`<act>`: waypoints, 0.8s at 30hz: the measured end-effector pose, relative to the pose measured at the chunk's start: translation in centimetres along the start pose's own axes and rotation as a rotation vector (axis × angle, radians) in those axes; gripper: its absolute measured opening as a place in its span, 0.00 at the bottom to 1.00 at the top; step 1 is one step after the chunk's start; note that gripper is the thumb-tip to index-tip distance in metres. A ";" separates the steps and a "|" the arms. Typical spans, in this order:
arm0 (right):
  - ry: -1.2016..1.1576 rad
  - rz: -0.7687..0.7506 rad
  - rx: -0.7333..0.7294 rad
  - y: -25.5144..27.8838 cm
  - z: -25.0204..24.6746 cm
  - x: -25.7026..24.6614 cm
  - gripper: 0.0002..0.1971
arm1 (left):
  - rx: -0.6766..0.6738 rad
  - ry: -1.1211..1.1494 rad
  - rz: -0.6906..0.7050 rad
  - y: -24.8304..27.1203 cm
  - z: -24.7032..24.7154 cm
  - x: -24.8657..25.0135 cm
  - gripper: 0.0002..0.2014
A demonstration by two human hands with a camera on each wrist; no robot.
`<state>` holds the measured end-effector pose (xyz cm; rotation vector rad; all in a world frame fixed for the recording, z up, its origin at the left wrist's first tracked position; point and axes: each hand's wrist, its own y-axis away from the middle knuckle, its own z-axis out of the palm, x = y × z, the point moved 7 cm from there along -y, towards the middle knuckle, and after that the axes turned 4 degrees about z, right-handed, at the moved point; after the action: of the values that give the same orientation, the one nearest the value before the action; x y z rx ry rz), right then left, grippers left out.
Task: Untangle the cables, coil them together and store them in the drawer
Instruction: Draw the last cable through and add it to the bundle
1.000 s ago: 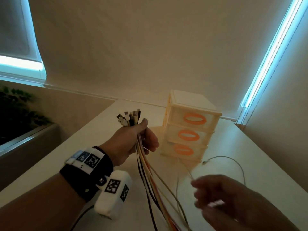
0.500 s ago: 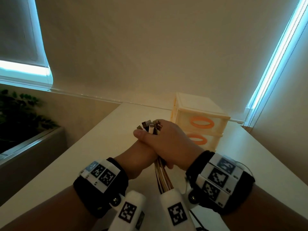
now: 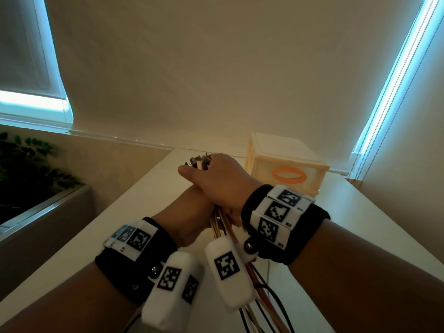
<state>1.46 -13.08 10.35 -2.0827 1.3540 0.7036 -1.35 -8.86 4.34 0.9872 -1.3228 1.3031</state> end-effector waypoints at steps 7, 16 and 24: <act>-0.039 0.061 0.088 -0.9 0.8 -0.2 0.22 | 0.067 0.344 -0.142 -0.8 -1.3 -1.4 0.19; -0.695 0.459 -0.282 2.8 5.2 1.4 0.40 | 0.062 0.394 -0.208 -1.8 -2.9 -1.7 0.17; -0.680 0.481 -0.262 6.8 6.6 3.7 0.35 | 0.076 0.581 -0.191 -3.0 -2.9 -1.6 0.27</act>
<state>-4.42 -13.19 2.03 -1.4481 1.3922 1.6845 2.21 -6.36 3.08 0.6875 -0.7225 1.3617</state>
